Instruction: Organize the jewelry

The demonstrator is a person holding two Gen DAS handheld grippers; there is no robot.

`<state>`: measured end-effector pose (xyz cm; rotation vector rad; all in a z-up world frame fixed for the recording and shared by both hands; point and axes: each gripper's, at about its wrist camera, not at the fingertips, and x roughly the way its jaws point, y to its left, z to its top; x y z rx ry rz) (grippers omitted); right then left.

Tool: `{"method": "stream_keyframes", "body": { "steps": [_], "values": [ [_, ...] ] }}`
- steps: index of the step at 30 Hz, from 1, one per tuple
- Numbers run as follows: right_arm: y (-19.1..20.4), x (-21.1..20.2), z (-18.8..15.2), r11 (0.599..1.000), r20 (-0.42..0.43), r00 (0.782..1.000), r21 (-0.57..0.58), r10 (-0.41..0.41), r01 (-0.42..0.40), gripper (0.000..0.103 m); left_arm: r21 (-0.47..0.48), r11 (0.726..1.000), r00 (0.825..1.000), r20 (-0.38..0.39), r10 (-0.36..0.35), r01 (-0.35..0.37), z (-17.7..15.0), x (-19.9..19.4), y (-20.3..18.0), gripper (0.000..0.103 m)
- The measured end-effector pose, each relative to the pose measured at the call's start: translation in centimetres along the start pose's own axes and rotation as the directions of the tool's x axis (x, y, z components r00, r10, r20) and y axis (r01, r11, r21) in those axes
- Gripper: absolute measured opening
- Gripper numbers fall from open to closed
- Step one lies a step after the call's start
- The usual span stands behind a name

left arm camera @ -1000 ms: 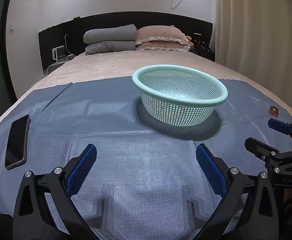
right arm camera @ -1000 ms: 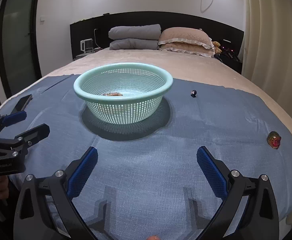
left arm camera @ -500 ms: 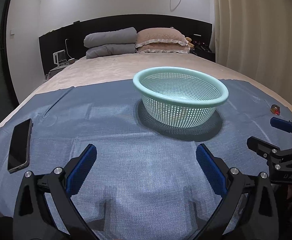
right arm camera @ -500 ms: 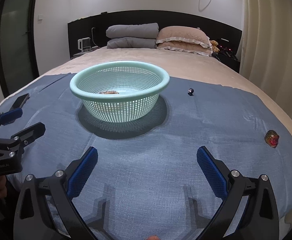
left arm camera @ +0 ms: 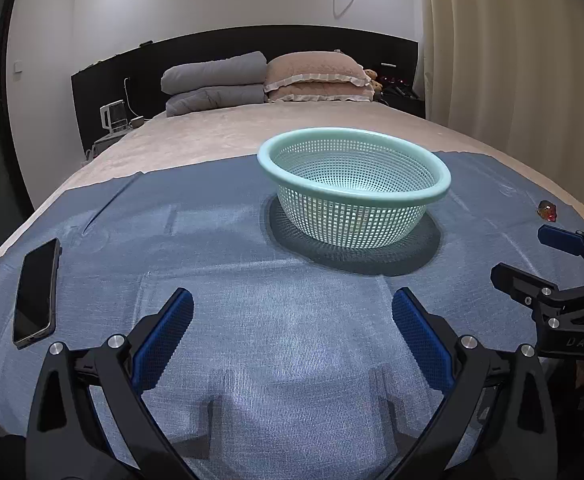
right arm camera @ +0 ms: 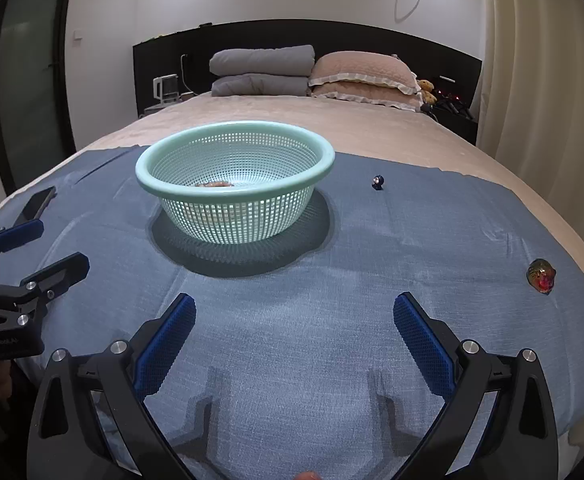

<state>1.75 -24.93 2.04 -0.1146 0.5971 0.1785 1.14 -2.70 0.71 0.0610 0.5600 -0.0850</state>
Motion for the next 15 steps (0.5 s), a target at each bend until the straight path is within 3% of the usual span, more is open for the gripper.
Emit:
{"method": "stream_keyframes", "body": {
  "steps": [15],
  "values": [
    [0.32,0.12,0.0,1.0,-0.001,1.0,-0.022,-0.009,0.009,0.095,-0.016,1.0,1.0,-0.017,-0.022,0.022,-0.06,0.13,-0.05,0.098]
  ]
}}
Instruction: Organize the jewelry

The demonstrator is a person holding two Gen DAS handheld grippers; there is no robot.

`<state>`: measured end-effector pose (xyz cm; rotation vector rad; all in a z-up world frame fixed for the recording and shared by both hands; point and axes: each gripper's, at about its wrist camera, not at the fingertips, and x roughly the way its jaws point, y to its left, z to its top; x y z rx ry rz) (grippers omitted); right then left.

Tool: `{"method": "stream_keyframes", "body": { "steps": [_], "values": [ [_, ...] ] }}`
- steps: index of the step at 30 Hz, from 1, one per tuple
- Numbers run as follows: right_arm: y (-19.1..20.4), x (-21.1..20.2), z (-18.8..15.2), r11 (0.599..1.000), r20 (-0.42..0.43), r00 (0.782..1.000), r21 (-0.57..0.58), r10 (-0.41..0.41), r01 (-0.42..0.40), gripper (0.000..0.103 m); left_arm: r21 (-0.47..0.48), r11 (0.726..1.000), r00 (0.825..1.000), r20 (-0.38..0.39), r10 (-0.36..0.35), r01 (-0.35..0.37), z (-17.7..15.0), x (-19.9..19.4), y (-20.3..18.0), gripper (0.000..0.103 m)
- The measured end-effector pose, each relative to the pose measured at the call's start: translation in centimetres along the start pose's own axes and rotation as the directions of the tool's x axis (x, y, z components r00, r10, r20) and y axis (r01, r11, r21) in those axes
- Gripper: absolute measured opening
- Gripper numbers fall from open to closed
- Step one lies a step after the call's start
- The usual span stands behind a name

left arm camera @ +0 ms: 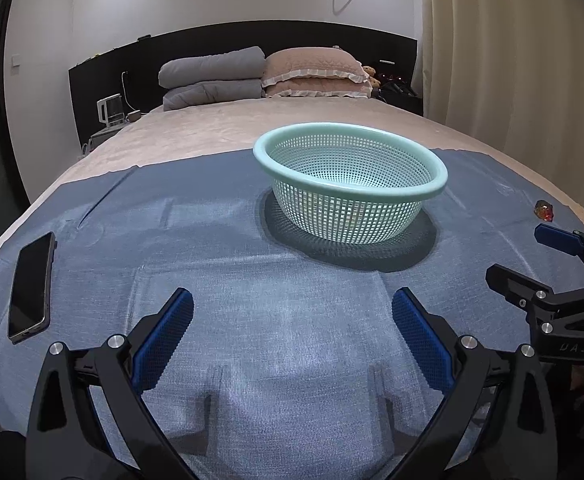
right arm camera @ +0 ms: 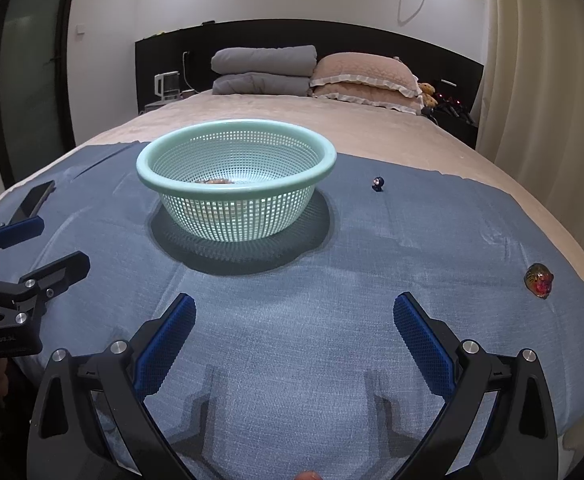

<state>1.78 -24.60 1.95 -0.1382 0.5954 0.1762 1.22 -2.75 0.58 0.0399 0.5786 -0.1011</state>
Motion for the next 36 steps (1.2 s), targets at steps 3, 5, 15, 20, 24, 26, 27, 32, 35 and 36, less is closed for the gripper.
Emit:
{"method": "stream_keyframes", "body": {
  "steps": [3,5,15,20,24,26,27,32,35,36],
  "values": [
    [0.1,0.1,0.0,1.0,-0.002,1.0,-0.003,-0.003,0.003,0.095,0.013,1.0,1.0,0.004,0.002,-0.002,0.0,-0.1,-0.2,0.098],
    [0.1,0.1,0.0,1.0,-0.002,1.0,-0.002,-0.001,0.001,0.095,0.015,1.0,1.0,0.005,-0.001,0.001,-0.1,-0.2,-0.3,0.098],
    [0.2,0.2,-0.1,1.0,-0.007,1.0,-0.011,-0.004,0.004,0.095,0.036,0.999,1.0,0.0,0.002,-0.002,-0.2,-0.3,-0.6,0.098],
    [0.2,0.2,-0.1,1.0,-0.007,1.0,-0.012,-0.004,0.004,0.095,0.046,0.999,1.0,-0.004,0.004,-0.003,-0.3,-0.2,-0.9,0.098],
    [0.2,0.2,-0.1,1.0,-0.006,1.0,-0.013,-0.005,0.005,0.095,0.047,0.999,1.0,-0.013,0.009,-0.008,-0.4,0.0,-0.9,0.098],
    [0.2,0.2,-0.1,1.0,-0.006,1.0,-0.014,-0.007,0.007,0.095,0.051,0.999,1.0,-0.019,0.016,-0.015,-0.4,0.2,-0.9,0.098],
    [0.2,0.2,-0.1,1.0,-0.006,1.0,-0.013,-0.006,0.006,0.095,0.053,0.999,1.0,-0.018,0.015,-0.014,-0.4,0.1,-1.0,0.098],
    [0.3,0.2,-0.1,1.0,-0.006,1.0,-0.014,-0.007,0.007,0.095,0.057,0.998,1.0,-0.022,0.016,-0.015,-0.5,0.2,-1.1,0.098],
    [0.3,0.2,-0.1,1.0,-0.006,1.0,-0.018,-0.011,0.011,0.095,0.056,0.998,1.0,-0.02,0.022,-0.021,-0.4,0.2,-1.2,0.098],
    [0.3,0.2,-0.1,1.0,-0.006,1.0,-0.02,-0.011,0.011,0.095,0.048,0.999,0.999,-0.024,0.021,-0.02,-0.4,0.2,-1.2,0.098]
  ]
}}
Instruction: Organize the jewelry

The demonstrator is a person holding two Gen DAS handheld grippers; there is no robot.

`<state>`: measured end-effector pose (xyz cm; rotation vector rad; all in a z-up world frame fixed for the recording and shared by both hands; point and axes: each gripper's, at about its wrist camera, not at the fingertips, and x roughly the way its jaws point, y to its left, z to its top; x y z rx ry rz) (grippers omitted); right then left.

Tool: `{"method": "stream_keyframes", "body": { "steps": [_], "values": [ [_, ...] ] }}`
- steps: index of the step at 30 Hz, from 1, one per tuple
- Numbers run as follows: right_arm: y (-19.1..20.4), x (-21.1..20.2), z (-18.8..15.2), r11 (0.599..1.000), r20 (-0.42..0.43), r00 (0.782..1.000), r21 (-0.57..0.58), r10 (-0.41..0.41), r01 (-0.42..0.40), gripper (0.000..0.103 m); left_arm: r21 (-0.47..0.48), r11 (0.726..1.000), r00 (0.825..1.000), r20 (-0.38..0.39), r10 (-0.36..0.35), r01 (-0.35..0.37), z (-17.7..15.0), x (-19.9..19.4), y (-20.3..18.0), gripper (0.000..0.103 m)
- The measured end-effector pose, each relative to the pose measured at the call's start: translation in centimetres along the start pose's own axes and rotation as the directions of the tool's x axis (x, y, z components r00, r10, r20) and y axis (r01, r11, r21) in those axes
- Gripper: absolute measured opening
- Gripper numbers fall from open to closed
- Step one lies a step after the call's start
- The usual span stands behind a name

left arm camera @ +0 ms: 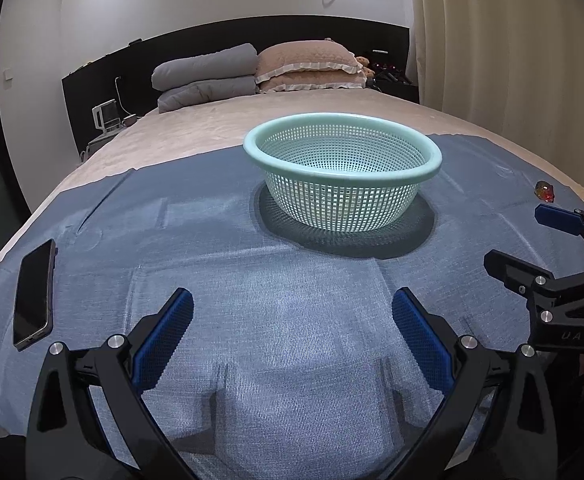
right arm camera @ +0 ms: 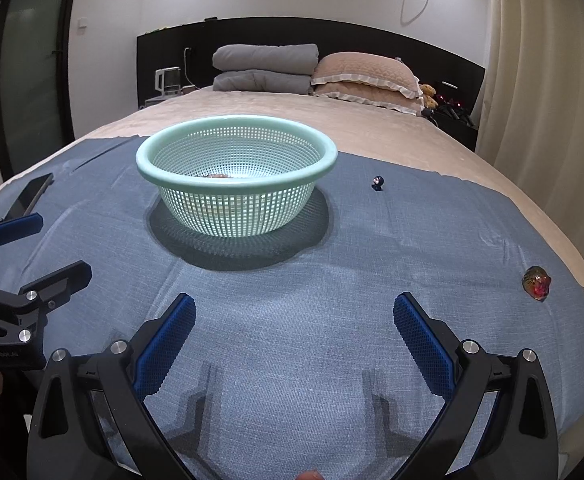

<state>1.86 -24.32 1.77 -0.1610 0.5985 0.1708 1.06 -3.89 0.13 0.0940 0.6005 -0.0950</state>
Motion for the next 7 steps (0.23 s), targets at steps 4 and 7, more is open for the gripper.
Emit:
{"method": "stream_keyframes", "body": {
  "steps": [4,7],
  "values": [
    [-0.04,-0.02,-0.01,1.0,0.0,1.0,-0.003,-0.003,0.003,0.095,-0.041,0.999,1.0,-0.002,0.0,0.0,0.13,-0.04,0.66,0.098],
    [-0.03,-0.04,0.0,1.0,0.0,1.0,-0.003,-0.004,0.004,0.095,-0.053,0.999,1.0,-0.001,-0.005,0.005,0.17,-0.13,1.02,0.098]
  ]
}}
